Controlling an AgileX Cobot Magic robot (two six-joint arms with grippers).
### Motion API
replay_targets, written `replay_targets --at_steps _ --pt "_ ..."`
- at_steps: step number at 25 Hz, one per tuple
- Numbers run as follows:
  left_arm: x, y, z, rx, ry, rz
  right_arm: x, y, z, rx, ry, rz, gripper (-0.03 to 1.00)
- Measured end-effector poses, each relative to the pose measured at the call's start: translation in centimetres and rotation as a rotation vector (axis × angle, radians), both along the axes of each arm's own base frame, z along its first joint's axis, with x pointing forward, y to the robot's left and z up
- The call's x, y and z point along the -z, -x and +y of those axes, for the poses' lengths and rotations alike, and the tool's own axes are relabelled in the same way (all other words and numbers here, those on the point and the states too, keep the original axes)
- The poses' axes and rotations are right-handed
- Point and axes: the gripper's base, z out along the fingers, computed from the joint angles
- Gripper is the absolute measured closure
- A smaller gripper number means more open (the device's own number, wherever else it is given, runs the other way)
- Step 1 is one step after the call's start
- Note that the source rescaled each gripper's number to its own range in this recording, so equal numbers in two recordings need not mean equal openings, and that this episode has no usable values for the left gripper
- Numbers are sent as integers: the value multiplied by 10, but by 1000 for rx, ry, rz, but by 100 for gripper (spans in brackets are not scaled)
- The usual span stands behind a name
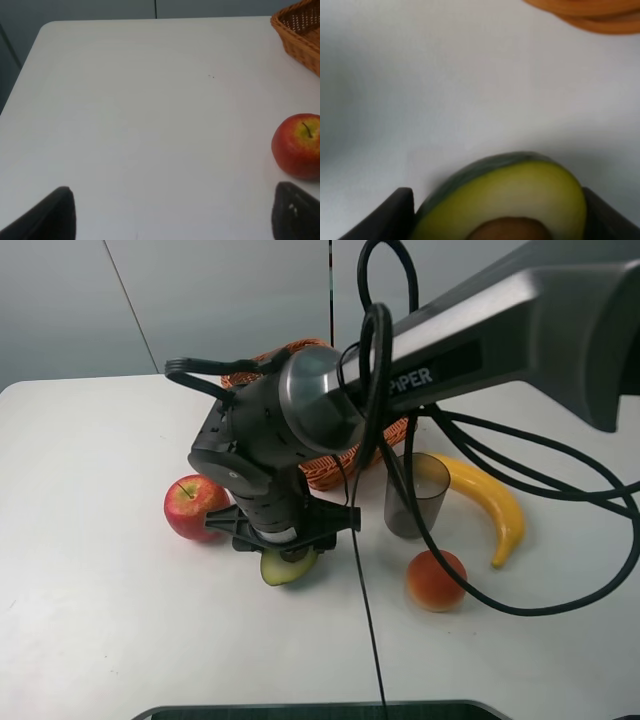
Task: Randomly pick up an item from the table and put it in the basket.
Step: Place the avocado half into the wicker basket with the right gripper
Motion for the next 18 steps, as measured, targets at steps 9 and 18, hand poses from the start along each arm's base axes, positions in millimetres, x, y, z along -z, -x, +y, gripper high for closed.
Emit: replay_targets --at_steps 9,18 --pt "0 0 0 0 0 0 -1 2 1 -72 5 20 97" --pt "0 0 0 0 0 0 -56 1 4 -286 -54 4 97"
